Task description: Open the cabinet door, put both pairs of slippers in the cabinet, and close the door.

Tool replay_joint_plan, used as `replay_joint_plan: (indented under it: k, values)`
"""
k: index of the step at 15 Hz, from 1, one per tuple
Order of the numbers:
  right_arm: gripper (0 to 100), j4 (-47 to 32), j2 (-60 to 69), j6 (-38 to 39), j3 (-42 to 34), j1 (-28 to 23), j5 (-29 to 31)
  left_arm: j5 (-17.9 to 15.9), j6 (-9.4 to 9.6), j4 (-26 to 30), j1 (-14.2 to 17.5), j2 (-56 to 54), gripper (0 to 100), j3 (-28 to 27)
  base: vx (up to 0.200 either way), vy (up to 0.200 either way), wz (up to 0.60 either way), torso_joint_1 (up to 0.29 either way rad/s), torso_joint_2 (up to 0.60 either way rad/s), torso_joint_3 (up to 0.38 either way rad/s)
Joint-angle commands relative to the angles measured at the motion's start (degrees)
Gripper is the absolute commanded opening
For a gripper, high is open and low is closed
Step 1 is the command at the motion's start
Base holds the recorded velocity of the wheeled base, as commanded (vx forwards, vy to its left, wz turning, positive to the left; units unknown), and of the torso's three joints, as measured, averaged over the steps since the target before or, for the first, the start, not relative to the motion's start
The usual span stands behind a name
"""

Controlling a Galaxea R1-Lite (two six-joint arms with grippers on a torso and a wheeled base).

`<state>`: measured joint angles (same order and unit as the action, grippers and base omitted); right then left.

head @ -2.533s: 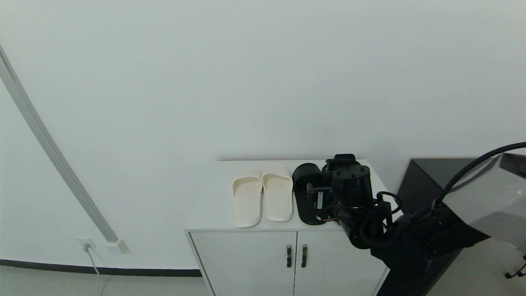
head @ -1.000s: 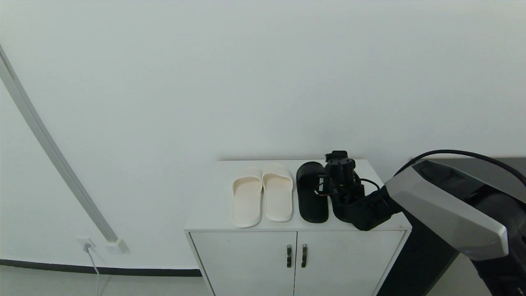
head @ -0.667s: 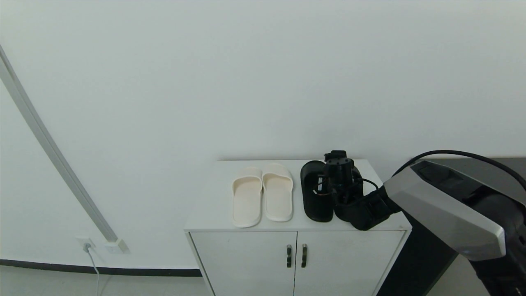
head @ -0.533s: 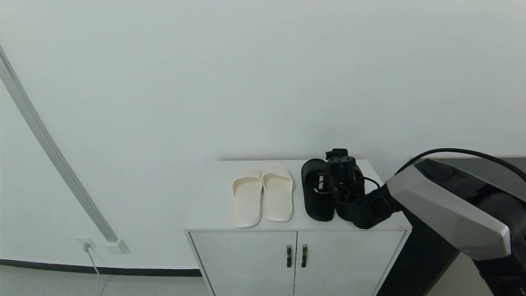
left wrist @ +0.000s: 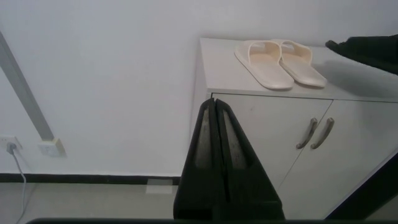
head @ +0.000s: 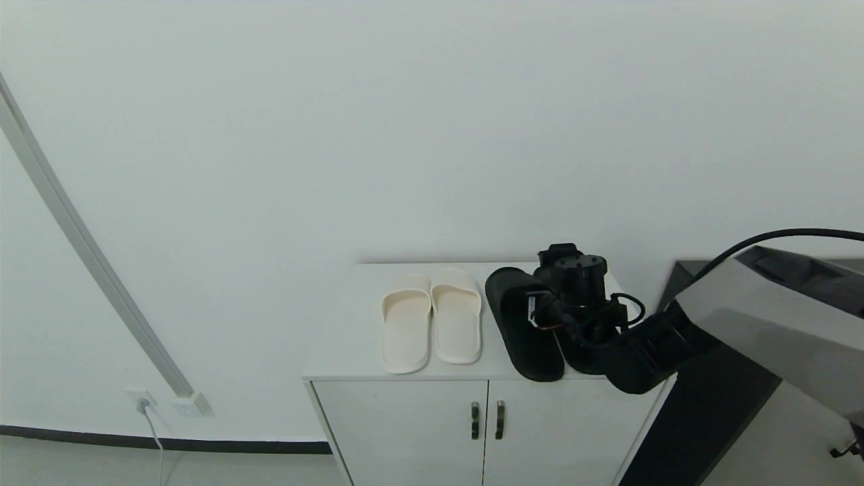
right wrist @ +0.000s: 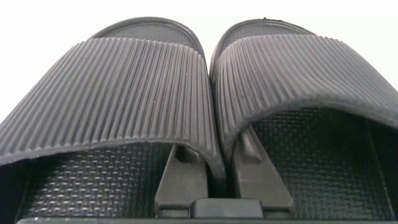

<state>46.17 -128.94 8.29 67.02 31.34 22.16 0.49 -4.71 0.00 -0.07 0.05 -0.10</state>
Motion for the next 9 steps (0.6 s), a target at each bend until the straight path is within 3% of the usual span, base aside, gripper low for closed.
replay_joint_plan:
  k: [1, 5, 9]
  values:
    - [0, 3.7, 15.1, -2.9, -15.9, 2.1, -13.1, 0.1, -0.22, 0.0, 0.0, 0.0, 0, 0.0, 0.0, 0.0, 0.0, 0.0, 0.0, 0.0]
    - [0, 3.4, 27.8, -3.3, -28.8, 2.5, -35.7, 0.1, -0.13, 0.0, 0.0, 0.0, 0, 0.0, 0.0, 0.0, 0.0, 0.0, 0.0, 0.0]
    - [0, 3.0, 27.4, -4.8, -29.4, 3.6, -36.8, 0.1, -0.04, 0.0, 0.0, 0.0, 0, 0.0, 0.0, 0.0, 0.0, 0.0, 0.0, 0.0]
